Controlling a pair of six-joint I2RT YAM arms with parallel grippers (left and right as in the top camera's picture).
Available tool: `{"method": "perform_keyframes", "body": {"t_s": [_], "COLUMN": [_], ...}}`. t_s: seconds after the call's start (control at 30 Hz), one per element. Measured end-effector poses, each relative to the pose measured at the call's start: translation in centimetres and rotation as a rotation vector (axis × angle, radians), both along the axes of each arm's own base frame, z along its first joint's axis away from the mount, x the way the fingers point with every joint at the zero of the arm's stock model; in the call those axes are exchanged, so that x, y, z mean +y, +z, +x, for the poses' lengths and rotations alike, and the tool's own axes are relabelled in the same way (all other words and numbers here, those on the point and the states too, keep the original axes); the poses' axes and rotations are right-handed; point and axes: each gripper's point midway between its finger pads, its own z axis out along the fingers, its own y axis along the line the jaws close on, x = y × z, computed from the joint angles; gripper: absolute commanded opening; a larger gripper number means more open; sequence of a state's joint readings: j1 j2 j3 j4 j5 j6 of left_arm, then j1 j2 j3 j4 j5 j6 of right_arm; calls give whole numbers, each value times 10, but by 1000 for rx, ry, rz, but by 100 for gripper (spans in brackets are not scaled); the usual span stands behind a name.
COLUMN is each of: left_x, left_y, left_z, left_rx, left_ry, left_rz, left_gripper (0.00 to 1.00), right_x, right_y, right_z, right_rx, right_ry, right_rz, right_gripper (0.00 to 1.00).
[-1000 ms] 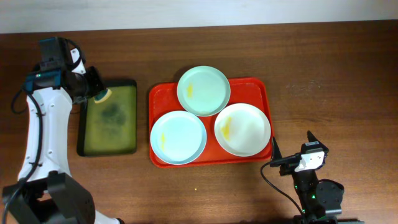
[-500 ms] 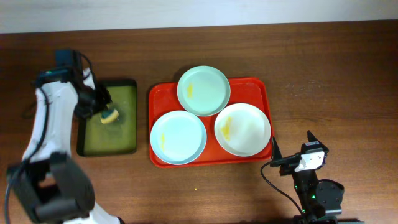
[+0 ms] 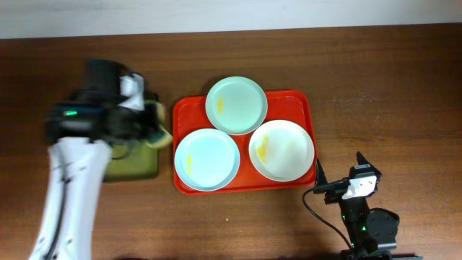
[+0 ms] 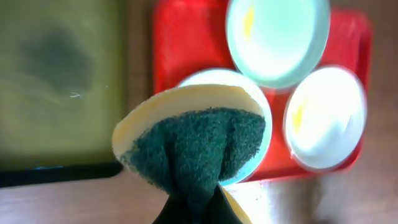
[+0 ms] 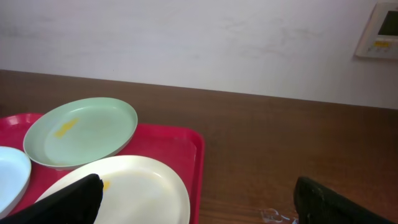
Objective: Clean dirty plates on tray and stack at the side
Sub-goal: 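Lift the sponge with the left gripper and move it over the bottom-left plate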
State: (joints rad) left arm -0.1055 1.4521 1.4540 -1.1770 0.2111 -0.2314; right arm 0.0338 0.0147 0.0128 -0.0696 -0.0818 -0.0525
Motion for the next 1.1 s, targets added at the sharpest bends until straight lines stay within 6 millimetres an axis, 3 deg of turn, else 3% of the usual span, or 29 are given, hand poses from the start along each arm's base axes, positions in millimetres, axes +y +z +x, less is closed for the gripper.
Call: {"method": "perform_keyframes", "body": {"t_s": [0.13, 0.2, 0.33, 0.43, 0.57, 0.77, 0.9, 1.1], "left_x": [-48, -62, -74, -75, -72, -71, -81, -95], "left_y": [-70, -93, -132, -149, -160, -162, -158, -176], "left_z": [-18, -20, -18, -12, -14, -23, -23, -33], "left_rx": [74, 64, 4, -52, -51, 2, -9, 44], "left_ry": [-114, -122, -109, -72, -21, -6, -39, -90], "left_rz": [-10, -27, -63, -84, -97, -86, -81, -3], "left_gripper": [0, 0, 0, 0, 0, 0, 0, 0], "right_x": [0, 0, 0, 0, 0, 0, 0, 0], "right_y": [0, 0, 0, 0, 0, 0, 0, 0], "right_z": [0, 0, 0, 0, 0, 0, 0, 0], "right_rx": [0, 1, 0, 0, 0, 0, 0, 0], "right_ry": [0, 0, 0, 0, 0, 0, 0, 0], "right_rz": [0, 0, 0, 0, 0, 0, 0, 0], "right_gripper": [99, 99, 99, 99, 99, 99, 99, 99]}}
